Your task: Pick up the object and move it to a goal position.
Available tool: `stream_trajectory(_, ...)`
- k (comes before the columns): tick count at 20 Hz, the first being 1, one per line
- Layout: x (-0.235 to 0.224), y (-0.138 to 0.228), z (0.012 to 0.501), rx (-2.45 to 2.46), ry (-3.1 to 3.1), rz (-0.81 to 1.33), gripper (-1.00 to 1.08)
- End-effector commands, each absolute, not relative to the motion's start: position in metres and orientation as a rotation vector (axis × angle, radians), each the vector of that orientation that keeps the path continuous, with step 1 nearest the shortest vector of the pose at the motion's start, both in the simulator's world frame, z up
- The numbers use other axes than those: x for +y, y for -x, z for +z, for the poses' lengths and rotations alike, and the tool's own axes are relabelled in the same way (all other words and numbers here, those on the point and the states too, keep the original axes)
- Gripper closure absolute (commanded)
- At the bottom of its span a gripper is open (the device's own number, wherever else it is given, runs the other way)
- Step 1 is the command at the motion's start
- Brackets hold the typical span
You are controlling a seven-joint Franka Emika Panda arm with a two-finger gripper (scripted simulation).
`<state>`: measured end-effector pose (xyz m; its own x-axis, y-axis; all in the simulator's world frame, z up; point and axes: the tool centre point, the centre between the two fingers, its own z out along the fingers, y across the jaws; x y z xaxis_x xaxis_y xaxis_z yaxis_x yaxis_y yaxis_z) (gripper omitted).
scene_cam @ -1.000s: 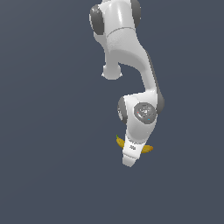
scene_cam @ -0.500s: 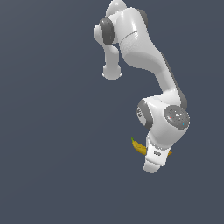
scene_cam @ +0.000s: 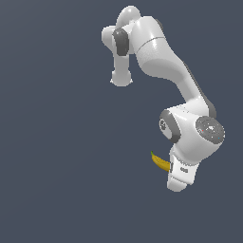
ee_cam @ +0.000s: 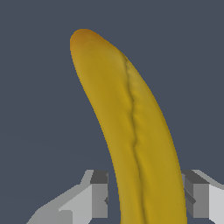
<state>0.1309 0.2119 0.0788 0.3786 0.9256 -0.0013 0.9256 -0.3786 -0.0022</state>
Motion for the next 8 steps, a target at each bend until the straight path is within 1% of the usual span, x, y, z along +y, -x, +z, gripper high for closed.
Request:
stream_trajectory(1, 0.2159, -0.1336, 0.0812, -1.750, 2.609, 0.000, 1.08)
stream_trajectory(8, 0.2193, -0.1356, 0.0819, -1.750, 2.609, 0.000, 1.08)
